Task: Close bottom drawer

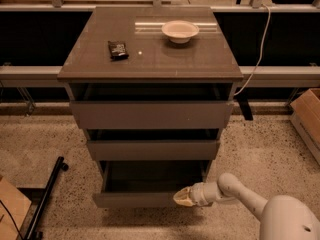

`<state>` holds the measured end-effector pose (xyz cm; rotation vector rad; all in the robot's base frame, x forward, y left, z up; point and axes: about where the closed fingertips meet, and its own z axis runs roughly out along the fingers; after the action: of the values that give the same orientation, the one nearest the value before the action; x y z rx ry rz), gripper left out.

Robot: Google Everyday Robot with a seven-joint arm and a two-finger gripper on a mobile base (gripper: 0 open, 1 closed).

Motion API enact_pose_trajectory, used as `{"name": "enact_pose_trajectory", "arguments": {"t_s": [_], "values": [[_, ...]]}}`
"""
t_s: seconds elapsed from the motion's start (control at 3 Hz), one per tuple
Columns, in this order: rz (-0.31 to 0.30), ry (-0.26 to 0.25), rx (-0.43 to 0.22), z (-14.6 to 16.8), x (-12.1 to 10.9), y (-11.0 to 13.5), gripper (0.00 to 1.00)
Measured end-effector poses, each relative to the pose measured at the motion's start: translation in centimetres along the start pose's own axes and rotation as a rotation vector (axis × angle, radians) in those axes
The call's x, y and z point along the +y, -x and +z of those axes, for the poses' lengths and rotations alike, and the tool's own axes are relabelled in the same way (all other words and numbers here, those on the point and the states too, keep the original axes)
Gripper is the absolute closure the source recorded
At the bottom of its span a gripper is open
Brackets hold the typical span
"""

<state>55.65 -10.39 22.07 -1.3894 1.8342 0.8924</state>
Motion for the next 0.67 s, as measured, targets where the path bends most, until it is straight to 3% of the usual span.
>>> {"name": "enact_pose_trajectory", "arguments": {"t_s": [0.33,0.67], "values": [[-0.034,0.012,0.095,1.81,-1.19,0.20,1.00],[-0.041,0.003,0.120,1.93,-1.53,0.46,1.00]]}}
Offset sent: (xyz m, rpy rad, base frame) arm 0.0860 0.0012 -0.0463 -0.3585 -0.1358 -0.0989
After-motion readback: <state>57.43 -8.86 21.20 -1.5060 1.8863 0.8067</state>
